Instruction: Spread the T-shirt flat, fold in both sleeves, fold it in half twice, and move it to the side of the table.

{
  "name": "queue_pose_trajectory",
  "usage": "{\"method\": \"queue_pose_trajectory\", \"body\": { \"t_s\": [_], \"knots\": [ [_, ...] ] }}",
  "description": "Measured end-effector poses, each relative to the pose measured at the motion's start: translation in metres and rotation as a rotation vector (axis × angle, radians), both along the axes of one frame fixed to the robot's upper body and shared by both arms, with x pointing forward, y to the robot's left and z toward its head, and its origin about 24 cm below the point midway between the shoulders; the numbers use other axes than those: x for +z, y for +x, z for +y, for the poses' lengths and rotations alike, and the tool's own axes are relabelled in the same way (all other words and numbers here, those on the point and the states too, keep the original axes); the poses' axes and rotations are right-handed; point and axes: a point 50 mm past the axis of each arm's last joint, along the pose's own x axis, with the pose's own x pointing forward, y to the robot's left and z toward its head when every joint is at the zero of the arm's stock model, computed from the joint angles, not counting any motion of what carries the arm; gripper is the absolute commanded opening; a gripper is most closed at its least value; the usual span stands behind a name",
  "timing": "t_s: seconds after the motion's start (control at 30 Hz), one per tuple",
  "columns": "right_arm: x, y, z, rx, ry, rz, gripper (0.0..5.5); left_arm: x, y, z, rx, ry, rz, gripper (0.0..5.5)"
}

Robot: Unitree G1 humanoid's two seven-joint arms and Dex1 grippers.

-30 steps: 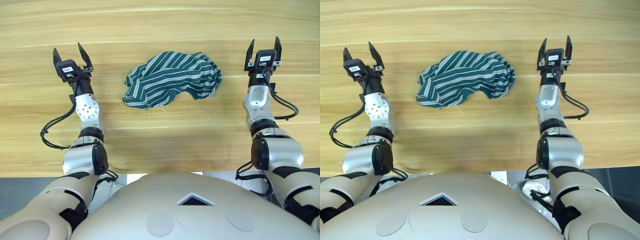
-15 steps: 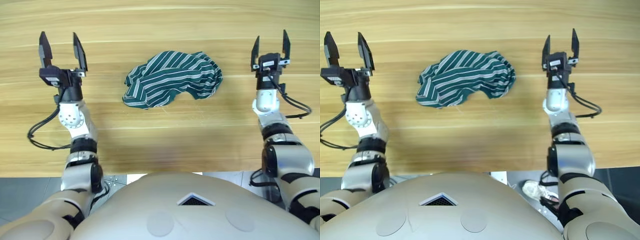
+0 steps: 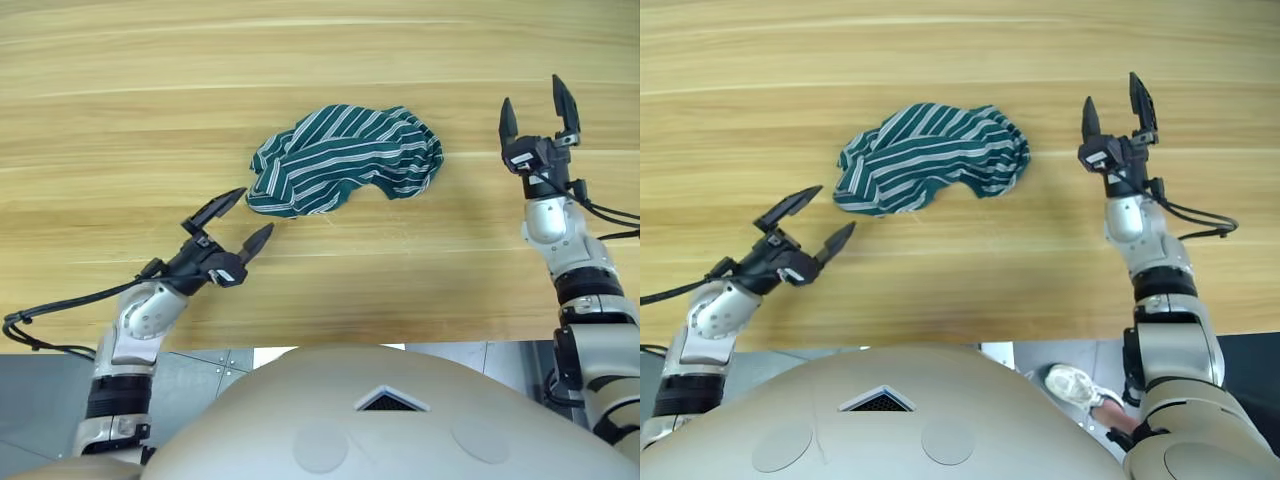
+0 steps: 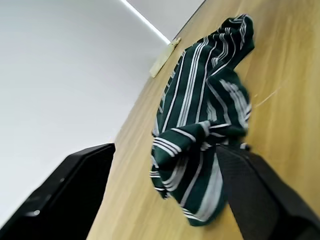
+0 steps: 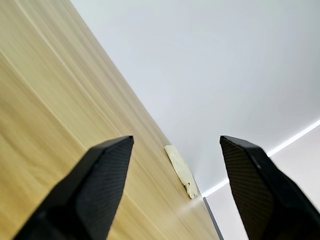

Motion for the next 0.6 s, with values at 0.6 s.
{"method": "queue_pose_trajectory", "body": {
  "t_s": [0.6],
  "knots": [
    [-0.021, -0.005, 0.004, -0.035, -0.006, 0.054, 3.21, 0.007, 0.003, -0.025, -0.038, -0.176, -0.102, 3.72]
  ]
}}
